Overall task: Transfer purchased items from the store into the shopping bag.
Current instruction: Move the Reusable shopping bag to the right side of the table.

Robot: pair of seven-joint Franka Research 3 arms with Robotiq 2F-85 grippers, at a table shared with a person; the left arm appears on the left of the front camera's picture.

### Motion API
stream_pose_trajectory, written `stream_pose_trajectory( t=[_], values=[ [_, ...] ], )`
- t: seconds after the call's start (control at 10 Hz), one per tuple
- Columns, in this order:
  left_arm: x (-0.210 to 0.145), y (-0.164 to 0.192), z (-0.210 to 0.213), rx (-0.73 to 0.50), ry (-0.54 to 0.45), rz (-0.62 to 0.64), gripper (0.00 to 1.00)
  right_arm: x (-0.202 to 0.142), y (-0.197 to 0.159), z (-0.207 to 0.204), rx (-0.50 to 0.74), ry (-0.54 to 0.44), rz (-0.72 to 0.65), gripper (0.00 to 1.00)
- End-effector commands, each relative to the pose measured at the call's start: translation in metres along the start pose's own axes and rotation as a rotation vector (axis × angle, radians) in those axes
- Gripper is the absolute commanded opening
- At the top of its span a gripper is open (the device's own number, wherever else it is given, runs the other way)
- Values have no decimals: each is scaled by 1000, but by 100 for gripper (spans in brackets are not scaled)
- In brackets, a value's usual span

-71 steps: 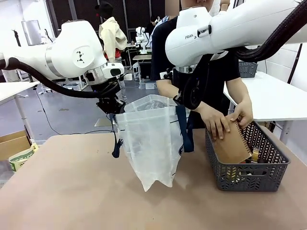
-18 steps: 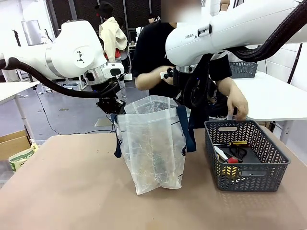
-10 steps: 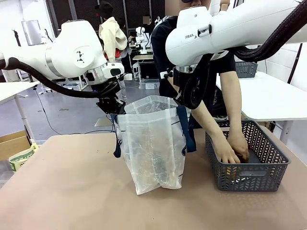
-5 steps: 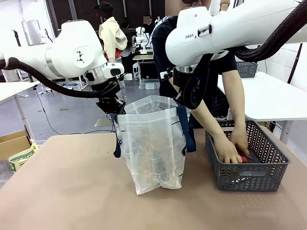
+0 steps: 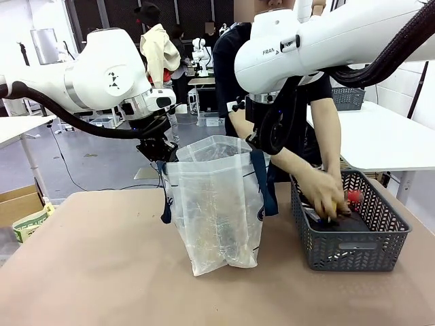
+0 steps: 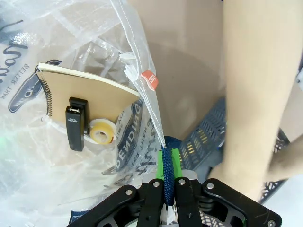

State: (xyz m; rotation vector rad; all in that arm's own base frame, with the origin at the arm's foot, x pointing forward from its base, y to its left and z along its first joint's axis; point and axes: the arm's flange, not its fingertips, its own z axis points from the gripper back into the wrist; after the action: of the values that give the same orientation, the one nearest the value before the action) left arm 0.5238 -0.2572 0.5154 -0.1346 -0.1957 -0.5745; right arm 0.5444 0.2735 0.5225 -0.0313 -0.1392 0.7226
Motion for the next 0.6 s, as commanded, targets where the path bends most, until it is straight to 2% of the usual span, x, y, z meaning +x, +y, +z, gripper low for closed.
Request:
stream_pose_trajectory(
  t=[0.0,0.5],
  values=[
    [0,0,0,0,0,7,0,0,0,-1,-1,2,-4,0],
    [0,0,0,0,0,7,0,0,0,-1,-1,2,-4,0]
  ],
)
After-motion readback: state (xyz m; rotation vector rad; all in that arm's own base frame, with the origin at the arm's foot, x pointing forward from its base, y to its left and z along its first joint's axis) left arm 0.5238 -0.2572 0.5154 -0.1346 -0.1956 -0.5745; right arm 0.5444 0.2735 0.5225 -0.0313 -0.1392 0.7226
